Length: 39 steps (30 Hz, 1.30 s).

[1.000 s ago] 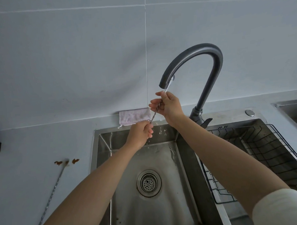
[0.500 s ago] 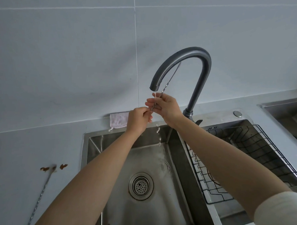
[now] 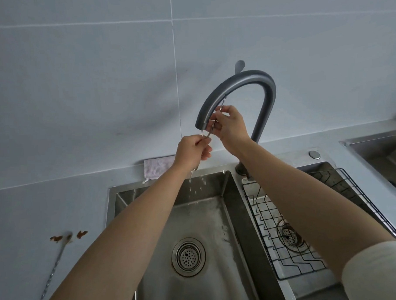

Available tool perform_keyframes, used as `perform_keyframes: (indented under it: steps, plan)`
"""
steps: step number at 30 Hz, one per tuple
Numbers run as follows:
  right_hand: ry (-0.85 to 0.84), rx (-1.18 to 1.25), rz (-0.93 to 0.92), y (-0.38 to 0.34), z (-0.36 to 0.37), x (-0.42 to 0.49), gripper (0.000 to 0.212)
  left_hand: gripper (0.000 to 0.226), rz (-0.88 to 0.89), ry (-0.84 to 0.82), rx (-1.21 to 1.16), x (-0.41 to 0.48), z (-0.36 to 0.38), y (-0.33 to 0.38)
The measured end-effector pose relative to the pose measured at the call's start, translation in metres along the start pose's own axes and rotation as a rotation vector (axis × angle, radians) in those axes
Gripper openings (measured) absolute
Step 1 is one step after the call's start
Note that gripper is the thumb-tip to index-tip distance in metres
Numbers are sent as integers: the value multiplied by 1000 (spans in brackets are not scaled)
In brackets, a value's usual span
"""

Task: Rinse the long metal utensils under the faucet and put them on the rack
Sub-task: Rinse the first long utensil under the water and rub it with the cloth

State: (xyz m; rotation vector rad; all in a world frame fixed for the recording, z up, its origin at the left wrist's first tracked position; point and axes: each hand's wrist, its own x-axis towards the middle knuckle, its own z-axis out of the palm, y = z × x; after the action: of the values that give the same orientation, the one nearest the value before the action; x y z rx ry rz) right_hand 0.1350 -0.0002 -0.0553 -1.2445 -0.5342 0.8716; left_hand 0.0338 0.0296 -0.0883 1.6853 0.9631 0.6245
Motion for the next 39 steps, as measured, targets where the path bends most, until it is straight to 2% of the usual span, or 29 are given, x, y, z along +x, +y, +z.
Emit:
perform_keyframes:
  steps: [9, 13, 18, 25, 29, 33, 39]
  plan:
    - [34, 18, -91, -15, 1, 15, 17, 26, 5, -19, 23, -1, -1, -6]
    - [0, 32, -120, -22, 7, 16, 31, 24, 9, -13, 74, 2, -5, -4]
    - [-18, 5, -108, -24, 13, 9, 34, 22, 7, 12, 68, -3, -8, -11]
    - [-70, -105, -12, -3, 15, -17, 16, 24, -33, -65, 108, -35, -4, -45]
    - [-100, -176, 54, 21, 12, -40, 15, 19, -77, -126, 103, -64, 1, -73]
    - [-90, -191, 99, 42, 10, -62, 15, 30, -119, -120, 64, -88, 6, -95]
    - [-81, -185, 169, 69, 5, -93, 21, 33, -217, -181, -11, -119, 12, -126]
